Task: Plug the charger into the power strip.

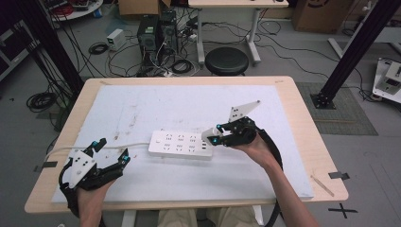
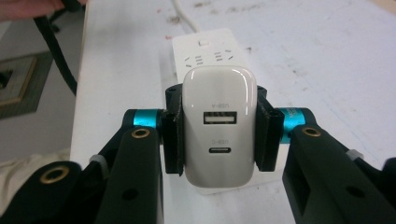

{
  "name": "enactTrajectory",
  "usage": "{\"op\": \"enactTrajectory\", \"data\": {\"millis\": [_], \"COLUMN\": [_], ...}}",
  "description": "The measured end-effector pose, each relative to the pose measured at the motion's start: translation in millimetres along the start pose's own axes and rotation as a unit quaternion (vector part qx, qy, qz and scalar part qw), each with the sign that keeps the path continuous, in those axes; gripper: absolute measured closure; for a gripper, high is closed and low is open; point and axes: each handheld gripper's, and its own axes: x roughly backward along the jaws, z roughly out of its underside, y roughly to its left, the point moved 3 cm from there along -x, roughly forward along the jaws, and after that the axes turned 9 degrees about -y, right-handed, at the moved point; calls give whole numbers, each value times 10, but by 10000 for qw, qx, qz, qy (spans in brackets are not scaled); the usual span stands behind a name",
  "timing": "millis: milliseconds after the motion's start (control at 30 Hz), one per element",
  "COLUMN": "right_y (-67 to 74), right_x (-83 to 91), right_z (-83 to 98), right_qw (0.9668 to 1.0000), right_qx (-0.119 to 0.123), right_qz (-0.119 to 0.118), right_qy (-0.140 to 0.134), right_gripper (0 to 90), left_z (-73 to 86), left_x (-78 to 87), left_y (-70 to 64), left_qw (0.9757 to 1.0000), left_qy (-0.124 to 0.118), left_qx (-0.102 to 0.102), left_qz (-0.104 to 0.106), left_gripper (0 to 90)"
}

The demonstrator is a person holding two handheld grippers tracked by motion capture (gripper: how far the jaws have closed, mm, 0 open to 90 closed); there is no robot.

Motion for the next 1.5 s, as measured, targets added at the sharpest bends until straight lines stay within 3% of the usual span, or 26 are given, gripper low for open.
{"op": "enactTrajectory", "data": {"millis": [67,133,167,333,567,633,733,867,1033,1100,1167,1233,1267,1433,1500], "right_y": [-25,-44,-81,-148,-204,-230,-248,-260,-268,-266,-269,-265,-265,-279,-280], "right_x": [-64,-98,-167,-313,-453,-520,-575,-649,-714,-760,-779,-819,-819,-891,-898], "right_z": [-47,-69,-112,-205,-336,-392,-412,-410,-436,-449,-458,-491,-491,-501,-502], "right_qw": [9997,9995,9986,9954,9905,9868,9843,9763,9729,9683,9666,9625,9625,9562,9556], "right_qx": [53,92,133,173,205,353,395,444,513,582,652,757,757,826,805], "right_qz": [24,0,-19,-109,-126,-148,-185,-177,-259,-248,-250,-232,-232,-214,-194], "right_qy": [234,295,503,940,1356,1571,1713,2111,2242,2416,2466,2593,2593,2801,2828], "right_gripper": [633,633,633,633,633,633,633,633,633,633,633,632,632,632,632], "left_z": [12,12,34,58,73,79,87,106,127,130,135,139,139,148,151], "left_x": [17,17,41,81,125,141,159,183,188,185,180,184,184,201,204], "left_y": [10,10,26,60,92,98,103,114,122,124,125,131,131,147,150], "left_qw": [10000,10000,10000,9999,9998,9998,9997,9997,9995,9995,9995,9994,9994,9993,9993], "left_qy": [26,26,50,69,103,125,140,183,242,248,260,274,274,275,290], "left_qx": [15,15,38,81,90,77,82,86,106,98,100,113,113,112,111], "left_qz": [-6,-6,-31,-83,-137,-137,-155,-161,-175,-178,-179,-185,-185,-212,-218], "left_gripper": [197,197,197,197,197,197,197,197,197,197,197,197,197,197,197]}}
